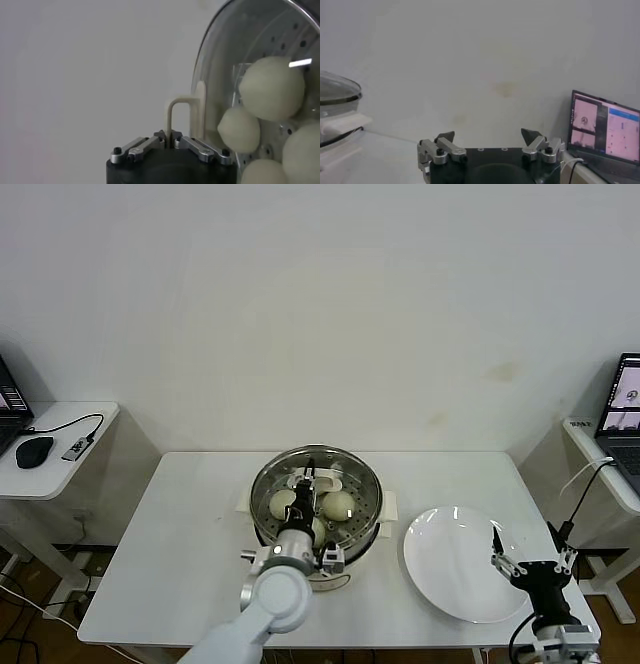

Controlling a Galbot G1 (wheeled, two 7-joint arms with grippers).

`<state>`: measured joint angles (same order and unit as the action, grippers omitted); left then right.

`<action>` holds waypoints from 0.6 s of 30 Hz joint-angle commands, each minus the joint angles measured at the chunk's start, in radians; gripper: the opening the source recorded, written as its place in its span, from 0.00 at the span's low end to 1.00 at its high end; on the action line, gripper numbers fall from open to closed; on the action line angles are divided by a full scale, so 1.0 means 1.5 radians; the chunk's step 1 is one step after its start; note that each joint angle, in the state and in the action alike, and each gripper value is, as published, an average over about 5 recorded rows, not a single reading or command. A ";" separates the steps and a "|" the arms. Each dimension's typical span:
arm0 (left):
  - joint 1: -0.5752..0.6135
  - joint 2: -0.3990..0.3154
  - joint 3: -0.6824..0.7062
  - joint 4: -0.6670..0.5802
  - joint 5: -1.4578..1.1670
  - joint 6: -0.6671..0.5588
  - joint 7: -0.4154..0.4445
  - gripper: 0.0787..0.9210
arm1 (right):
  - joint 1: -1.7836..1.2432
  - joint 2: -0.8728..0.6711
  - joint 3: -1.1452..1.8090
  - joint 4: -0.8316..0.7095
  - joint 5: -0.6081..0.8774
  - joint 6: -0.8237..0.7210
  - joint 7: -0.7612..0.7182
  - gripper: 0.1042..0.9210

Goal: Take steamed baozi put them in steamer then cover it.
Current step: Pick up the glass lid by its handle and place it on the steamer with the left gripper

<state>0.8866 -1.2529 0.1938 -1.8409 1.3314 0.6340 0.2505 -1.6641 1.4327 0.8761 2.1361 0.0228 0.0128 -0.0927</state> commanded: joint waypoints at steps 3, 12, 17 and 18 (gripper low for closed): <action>0.006 -0.005 0.003 0.007 0.001 0.000 0.000 0.07 | 0.000 -0.001 0.000 0.000 0.003 0.001 0.000 0.88; 0.013 -0.006 0.003 -0.001 0.000 0.001 0.001 0.07 | 0.001 -0.001 -0.003 -0.001 0.002 0.002 0.000 0.88; 0.020 -0.011 0.002 0.000 -0.001 0.000 -0.003 0.07 | 0.000 -0.001 -0.003 -0.001 0.002 0.002 0.000 0.88; 0.022 -0.013 0.001 -0.001 -0.001 0.000 -0.004 0.07 | 0.000 -0.002 -0.003 -0.001 0.002 0.002 0.000 0.88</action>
<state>0.9104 -1.2637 0.1950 -1.8433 1.3312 0.6347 0.2478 -1.6637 1.4312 0.8718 2.1344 0.0255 0.0151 -0.0926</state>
